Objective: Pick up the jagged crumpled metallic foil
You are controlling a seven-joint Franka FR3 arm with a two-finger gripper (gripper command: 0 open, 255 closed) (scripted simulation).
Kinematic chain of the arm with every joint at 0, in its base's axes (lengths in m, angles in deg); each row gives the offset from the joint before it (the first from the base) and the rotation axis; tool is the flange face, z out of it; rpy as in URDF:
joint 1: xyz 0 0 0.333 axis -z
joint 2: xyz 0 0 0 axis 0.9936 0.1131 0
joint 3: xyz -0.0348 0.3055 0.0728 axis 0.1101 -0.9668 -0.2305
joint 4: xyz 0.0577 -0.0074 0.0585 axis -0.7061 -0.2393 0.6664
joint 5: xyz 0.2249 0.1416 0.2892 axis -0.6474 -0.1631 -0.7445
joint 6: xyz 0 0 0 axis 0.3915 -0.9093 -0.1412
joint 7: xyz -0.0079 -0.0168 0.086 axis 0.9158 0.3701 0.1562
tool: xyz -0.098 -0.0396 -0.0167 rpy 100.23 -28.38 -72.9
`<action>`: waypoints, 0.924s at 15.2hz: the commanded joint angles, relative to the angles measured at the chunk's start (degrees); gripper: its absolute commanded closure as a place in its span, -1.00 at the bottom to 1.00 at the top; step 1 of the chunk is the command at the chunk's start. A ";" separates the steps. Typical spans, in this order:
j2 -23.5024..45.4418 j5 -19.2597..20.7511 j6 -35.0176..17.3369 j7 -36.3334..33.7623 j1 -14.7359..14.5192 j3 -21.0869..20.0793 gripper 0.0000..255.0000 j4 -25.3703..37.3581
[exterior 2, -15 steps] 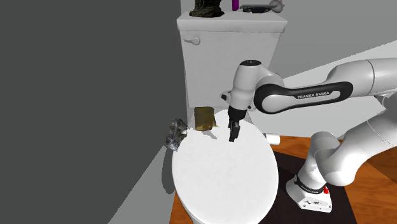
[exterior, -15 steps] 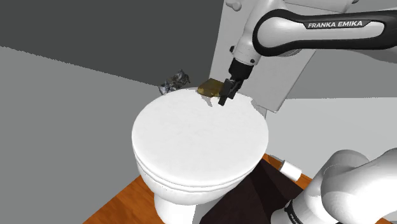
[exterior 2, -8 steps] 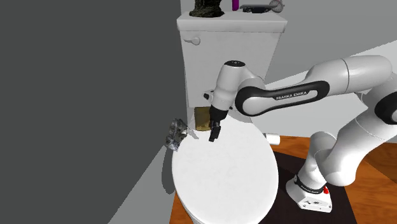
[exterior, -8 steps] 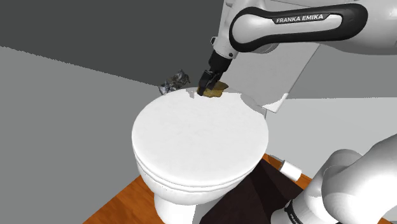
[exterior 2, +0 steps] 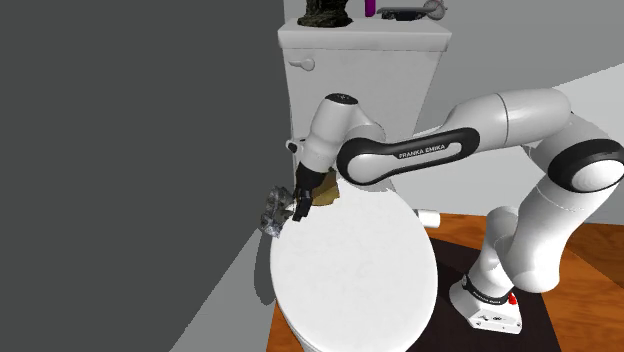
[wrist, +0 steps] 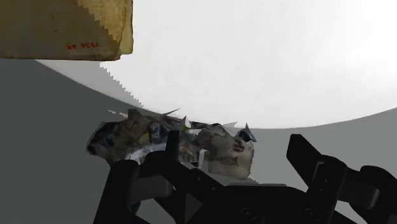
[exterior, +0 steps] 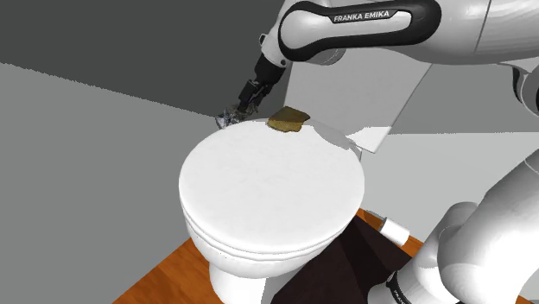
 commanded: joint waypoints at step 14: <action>9.18 -0.88 -8.72 2.49 -1.09 -1.18 -1.00 5.75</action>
